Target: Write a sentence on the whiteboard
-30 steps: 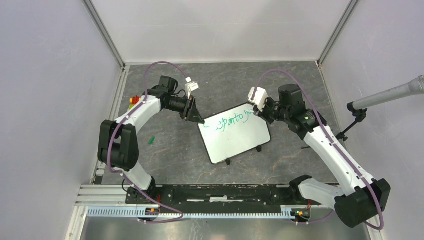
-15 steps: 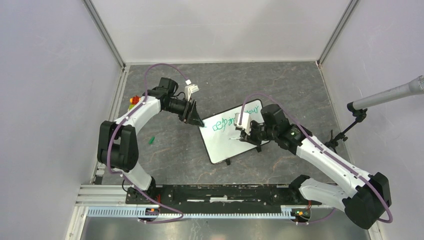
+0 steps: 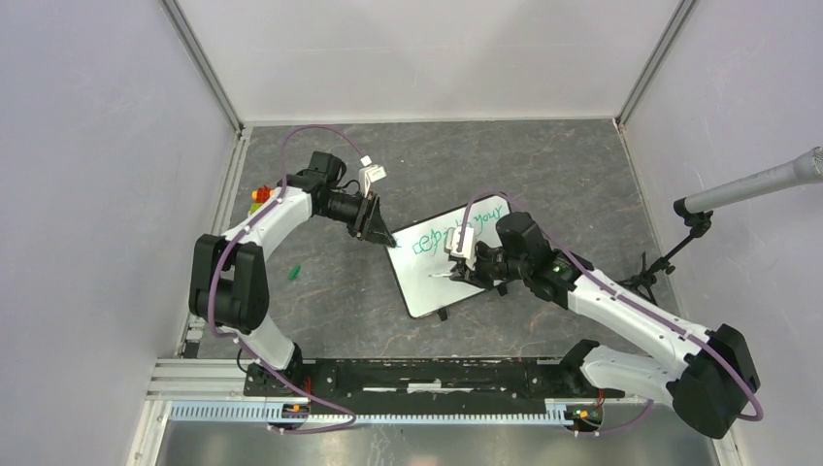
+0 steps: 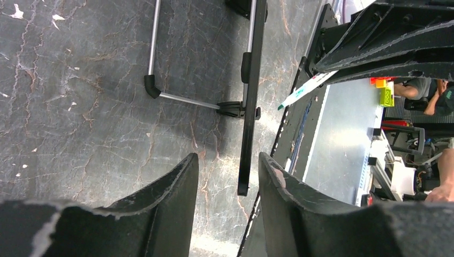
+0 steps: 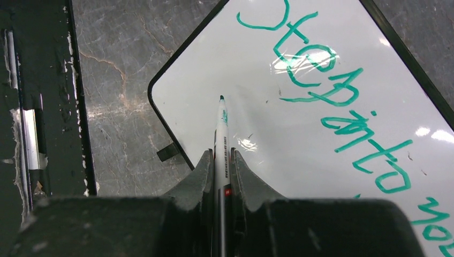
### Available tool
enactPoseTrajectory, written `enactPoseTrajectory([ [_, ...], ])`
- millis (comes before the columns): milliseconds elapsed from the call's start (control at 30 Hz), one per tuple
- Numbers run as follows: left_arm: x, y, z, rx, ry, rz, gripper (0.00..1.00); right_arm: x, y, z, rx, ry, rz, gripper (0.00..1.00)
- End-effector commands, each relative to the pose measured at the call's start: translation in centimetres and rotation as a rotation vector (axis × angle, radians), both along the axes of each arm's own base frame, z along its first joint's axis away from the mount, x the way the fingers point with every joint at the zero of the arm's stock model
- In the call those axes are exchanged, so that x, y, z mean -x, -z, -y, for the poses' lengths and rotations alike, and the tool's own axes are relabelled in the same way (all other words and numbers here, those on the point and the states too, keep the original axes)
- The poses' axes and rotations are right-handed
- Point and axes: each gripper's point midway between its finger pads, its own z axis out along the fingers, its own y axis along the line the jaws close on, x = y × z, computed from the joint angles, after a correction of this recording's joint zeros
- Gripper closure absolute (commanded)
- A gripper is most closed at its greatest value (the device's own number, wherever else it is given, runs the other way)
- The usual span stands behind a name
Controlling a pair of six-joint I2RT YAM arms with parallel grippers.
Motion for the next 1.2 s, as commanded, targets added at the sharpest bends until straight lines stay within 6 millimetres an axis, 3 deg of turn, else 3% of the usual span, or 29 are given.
enactPoseTrajectory([
  [0,0.3,-0.1,0.5,0.035,0.031,0.017,0.50,0.0,-0.6,-1.7,-0.042,-0.030,0.035,1.00],
  [400,0.2,0.2,0.5,0.033,0.034,0.009,0.79,0.2,1.4,-2.3,0.083,-0.027,0.133,1.00],
  [733,0.2,0.4,0.5,0.031,0.035,0.008,0.96,0.2,1.7,-2.4,0.106,-0.028,0.143,1.00],
  [1167,0.2,0.6,0.5,0.024,0.035,0.009,0.98,-2.0,0.7,-1.5,0.148,0.065,0.228,1.00],
])
